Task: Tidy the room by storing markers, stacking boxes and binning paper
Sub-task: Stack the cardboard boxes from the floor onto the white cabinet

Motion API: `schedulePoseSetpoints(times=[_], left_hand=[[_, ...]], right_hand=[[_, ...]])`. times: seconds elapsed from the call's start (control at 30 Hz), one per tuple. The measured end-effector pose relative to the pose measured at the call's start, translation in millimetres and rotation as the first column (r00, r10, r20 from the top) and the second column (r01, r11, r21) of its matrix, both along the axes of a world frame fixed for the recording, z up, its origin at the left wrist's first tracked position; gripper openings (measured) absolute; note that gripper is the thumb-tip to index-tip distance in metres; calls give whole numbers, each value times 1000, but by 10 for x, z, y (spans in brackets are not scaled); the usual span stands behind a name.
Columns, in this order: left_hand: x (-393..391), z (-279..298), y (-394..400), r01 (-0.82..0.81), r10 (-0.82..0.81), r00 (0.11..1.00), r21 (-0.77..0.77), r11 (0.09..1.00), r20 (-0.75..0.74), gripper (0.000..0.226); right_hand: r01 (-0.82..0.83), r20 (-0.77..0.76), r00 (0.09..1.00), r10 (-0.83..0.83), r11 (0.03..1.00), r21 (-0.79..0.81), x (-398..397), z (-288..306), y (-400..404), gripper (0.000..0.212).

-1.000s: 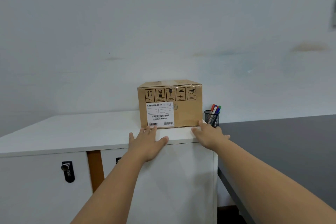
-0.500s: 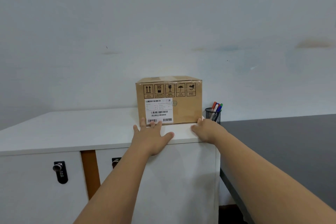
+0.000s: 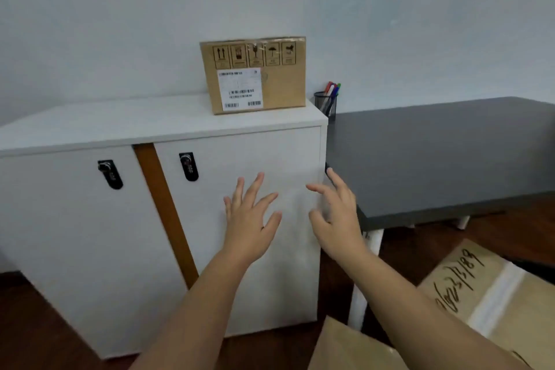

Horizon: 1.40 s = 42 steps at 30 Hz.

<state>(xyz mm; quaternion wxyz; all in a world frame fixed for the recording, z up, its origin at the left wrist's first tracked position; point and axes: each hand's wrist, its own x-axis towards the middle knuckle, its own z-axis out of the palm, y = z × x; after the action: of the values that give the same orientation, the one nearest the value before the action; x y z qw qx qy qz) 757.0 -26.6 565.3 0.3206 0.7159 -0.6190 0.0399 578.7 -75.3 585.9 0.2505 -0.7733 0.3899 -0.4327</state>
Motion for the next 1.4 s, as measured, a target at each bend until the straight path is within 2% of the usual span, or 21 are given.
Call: schedulePoseSetpoints(times=[0.07,0.23,0.3,0.4,0.47,0.53,0.6,0.67,0.7,0.77,0.83,0.9,0.97,1.0,1.03,1.1,1.27,1.33,1.4], left_hand=[[-154,-317,189,15,-13,999,83,996,-29,44],[-589,-1040,614,85,-26,987,380,921,-160,52],[-801,-1332,782,109,26,968,514,851,-249,58],[-1021,-1818,1074,119,242,895,723,681,-375,74],[-1113,-2081,1314,180,428,772,806,563,-471,88],[-1163,-2314,1552,241,510,691,829,504,-511,91],[-1194,-2524,1762,228,543,685,850,475,-486,88],[-1233,-2648,1913,191,555,708,875,444,-437,79],[-1257,-2679,1962,181,553,722,885,430,-416,67],[-1303,-2717,2058,210,515,740,876,434,-432,38],[-1327,-2747,2133,243,524,698,850,468,-488,35],[-1151,-3150,2178,227,569,636,832,507,-520,66],[-1003,-3516,2184,202,619,595,841,502,-513,99],[-1019,-3426,2193,211,634,572,840,501,-521,98],[-1018,-3432,2188,212,635,571,841,498,-520,87],[-1227,-2906,2213,208,630,567,832,514,-531,67],[-1297,-2721,2236,186,663,448,788,587,-600,91],[-1265,-2575,2230,126,648,440,758,640,-621,75],[-1152,-2471,2215,54,599,447,688,724,-665,59]], right_hand=[[-23,-71,997,23,1000,0,-211,-273,205,40],[2,-243,969,40,985,171,-738,-1020,636,38],[41,-322,946,42,968,247,-977,-1339,828,38],[177,-446,895,16,905,388,-1337,-1820,1170,39],[322,-474,879,-51,797,511,-1566,-2108,1380,43],[464,-509,854,-108,602,650,-1770,-2379,1551,51],[545,-535,833,-144,383,746,-1942,-2625,1713,59],[491,-451,867,-211,205,847,-2061,-2859,1852,66],[447,-405,881,-243,155,881,-2116,-3046,1903,68],[384,-348,894,-283,85,919,-2147,-3204,2010,63],[328,-303,909,-287,39,944,-2064,-2944,2151,49],[261,-254,935,-246,-2,965,-1999,-2798,2273,31],[229,-229,949,-216,-24,973,-1975,-2783,2356,35],[220,-221,952,-212,-25,975,-1970,-2762,2386,38],[208,-207,954,-218,-18,978,-1964,-2749,2409,39],[191,-191,955,-228,-23,981,-1967,-2706,2434,40],[135,-132,943,-307,-10,991,-1968,-2613,2430,39],[121,-100,925,-366,33,992,-1944,-2533,2415,36],[55,3,906,-424,126,991,-1916,-2382,2403,32]])
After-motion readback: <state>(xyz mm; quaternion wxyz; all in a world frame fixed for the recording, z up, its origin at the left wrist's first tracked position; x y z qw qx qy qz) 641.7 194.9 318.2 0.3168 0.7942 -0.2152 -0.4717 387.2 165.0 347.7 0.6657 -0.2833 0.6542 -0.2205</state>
